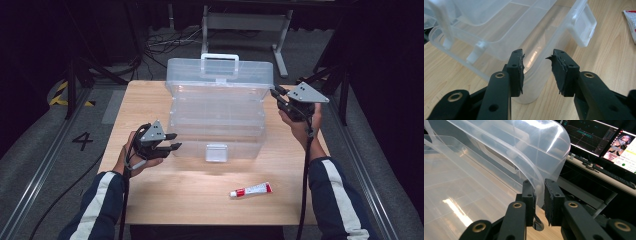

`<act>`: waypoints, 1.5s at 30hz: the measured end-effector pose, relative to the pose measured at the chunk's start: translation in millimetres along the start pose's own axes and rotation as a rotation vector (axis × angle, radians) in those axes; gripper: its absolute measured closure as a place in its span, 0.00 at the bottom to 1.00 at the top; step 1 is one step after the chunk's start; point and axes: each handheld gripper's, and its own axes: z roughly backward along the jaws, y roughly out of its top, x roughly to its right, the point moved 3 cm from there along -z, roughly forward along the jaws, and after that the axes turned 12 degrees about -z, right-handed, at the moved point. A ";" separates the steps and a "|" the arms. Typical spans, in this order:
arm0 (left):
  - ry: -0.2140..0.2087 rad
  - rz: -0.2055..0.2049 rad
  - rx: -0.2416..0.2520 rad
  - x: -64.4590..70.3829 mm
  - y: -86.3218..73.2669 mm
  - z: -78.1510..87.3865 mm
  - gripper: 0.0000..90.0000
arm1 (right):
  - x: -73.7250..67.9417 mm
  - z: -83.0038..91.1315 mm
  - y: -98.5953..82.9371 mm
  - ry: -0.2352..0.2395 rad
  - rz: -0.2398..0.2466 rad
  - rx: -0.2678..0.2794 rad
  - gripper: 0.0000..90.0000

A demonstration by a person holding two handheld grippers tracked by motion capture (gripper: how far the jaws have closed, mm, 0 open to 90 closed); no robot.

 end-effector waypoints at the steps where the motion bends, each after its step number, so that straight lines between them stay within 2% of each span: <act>1: 0.000 0.000 0.000 0.0 0.0 0.0 0.69 | 0.0 0.0 0.0 0.000 0.000 0.000 0.88; 5: -0.009 -0.016 -0.008 1.0 3.2 -5.9 0.70 | 0.6 -2.9 3.1 -0.019 -0.013 -0.002 0.89; 6: -0.014 -0.022 -0.017 1.5 5.1 -9.1 0.70 | 0.1 -4.5 4.0 -0.029 -0.035 0.003 0.89; 12: -0.032 -0.036 -0.030 1.1 8.9 -17.0 0.72 | 0.7 -7.1 5.6 -0.051 -0.041 0.009 0.90; 16: -0.028 -0.046 -0.043 0.5 9.8 -22.4 0.75 | 0.4 -9.5 7.4 -0.071 -0.039 0.012 0.90; 24: -0.066 -0.071 -0.045 -2.9 10.2 -23.0 0.77 | 3.8 -14.7 12.1 -0.079 -0.044 0.003 0.91; 31: -0.093 -0.078 -0.019 -6.1 7.6 -22.0 0.80 | 6.1 -23.5 18.5 -0.119 -0.025 -0.011 0.93; 45: -0.101 -0.096 -0.005 -8.0 6.1 -21.9 0.81 | 10.3 -30.4 22.4 -0.130 -0.049 -0.016 0.94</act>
